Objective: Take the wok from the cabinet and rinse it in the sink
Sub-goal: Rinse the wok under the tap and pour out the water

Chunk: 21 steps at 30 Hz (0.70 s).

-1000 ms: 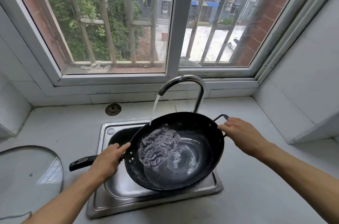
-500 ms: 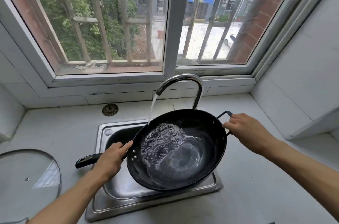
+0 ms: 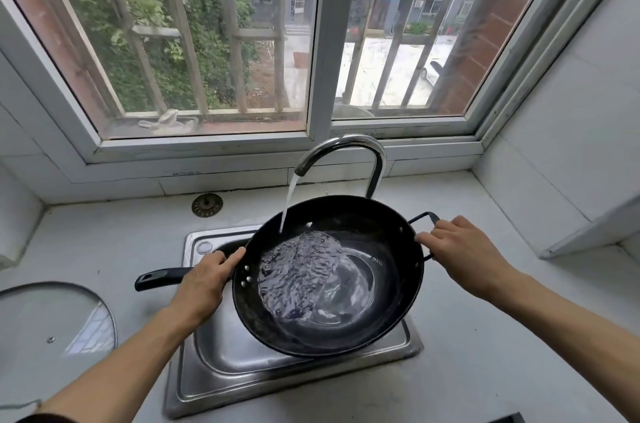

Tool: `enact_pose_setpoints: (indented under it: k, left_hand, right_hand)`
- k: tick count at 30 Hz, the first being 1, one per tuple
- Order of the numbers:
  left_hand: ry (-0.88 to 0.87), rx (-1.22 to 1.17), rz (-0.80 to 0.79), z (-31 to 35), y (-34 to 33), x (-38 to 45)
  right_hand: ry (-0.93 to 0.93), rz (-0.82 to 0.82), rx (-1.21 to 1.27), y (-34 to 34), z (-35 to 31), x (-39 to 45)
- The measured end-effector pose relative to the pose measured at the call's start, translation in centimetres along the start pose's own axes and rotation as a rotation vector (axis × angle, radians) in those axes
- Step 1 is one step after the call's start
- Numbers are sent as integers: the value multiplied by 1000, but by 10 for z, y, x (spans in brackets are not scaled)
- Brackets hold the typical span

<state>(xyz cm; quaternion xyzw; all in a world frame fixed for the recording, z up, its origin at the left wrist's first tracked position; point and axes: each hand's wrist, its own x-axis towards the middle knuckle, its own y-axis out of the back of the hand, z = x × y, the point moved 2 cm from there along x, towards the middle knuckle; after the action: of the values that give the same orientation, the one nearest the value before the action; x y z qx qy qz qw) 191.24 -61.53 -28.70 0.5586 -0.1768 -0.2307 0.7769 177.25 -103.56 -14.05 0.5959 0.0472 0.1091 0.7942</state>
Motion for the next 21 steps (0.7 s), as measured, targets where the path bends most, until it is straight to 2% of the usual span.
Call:
enact_pose_setpoints:
  k: [5, 10, 13, 16, 21]
  left_hand:
    - [20, 77, -20, 1, 14, 6]
    - [-13, 151, -2, -9, 27, 9]
    - [-56, 190, 33, -15, 34, 11]
    - [-109, 190, 140, -12, 46, 9]
    - [-88, 187, 190, -8, 54, -2]
  right_hand:
    - [-24, -57, 4, -10, -9, 3]
    - [0, -99, 118, -26, -12, 14]
    - [30, -227, 183, -37, -12, 17]
    - [6, -393, 270, -38, -11, 22]
    - [-33, -350, 572, -35, -7, 35]
